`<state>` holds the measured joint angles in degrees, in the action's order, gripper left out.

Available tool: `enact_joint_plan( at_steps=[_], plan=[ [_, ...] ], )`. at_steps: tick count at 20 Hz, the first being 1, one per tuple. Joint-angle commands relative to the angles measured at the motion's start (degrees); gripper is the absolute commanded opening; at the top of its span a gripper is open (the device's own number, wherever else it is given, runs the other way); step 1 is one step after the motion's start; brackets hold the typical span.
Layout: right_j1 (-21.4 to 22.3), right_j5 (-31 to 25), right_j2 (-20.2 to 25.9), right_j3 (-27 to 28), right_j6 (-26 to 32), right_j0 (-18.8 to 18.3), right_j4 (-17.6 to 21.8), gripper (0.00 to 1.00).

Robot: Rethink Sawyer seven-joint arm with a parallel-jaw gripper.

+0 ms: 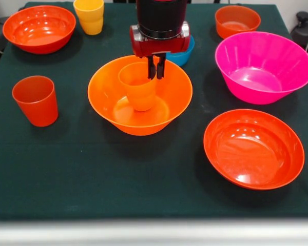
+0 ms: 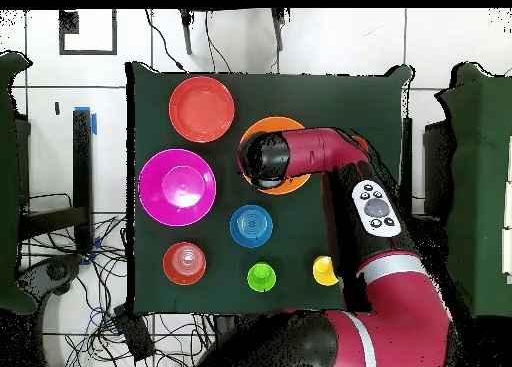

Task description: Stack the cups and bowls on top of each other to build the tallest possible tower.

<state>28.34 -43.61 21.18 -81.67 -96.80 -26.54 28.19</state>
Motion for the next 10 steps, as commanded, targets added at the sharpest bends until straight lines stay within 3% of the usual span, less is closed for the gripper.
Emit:
enact_joint_plan(
  at_steps=[1,10],
  plan=[
    [-1.8,-1.7,0.5,3.3,1.7,-0.1,0.5,0.00],
    [-2.1,-1.3,0.5,3.5,2.0,-0.4,0.7,0.00]
  ],
)
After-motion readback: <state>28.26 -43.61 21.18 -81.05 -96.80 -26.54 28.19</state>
